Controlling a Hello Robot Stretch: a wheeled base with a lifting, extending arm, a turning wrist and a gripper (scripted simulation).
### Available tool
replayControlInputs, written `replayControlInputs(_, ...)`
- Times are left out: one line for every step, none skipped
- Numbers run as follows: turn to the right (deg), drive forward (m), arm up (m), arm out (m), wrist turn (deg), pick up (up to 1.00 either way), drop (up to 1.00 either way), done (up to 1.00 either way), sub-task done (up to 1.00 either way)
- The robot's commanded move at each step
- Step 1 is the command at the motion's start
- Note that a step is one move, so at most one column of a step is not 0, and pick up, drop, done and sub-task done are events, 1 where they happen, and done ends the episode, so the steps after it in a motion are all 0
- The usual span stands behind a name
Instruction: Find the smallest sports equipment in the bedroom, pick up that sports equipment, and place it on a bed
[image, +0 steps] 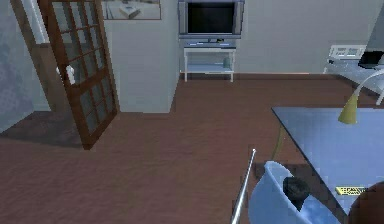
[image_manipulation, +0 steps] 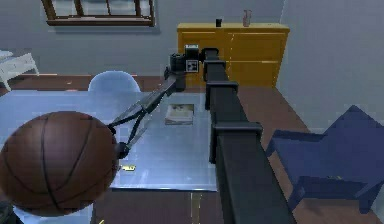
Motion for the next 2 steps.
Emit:
replayControlInputs(0.0,0.0,0.0,-0.4,0.0,0.0,0.0,0.0,0.0)
replayControlInputs(-45.0,0.0,0.0,0.0,0.0,0.0,0.0,0.0,0.0)
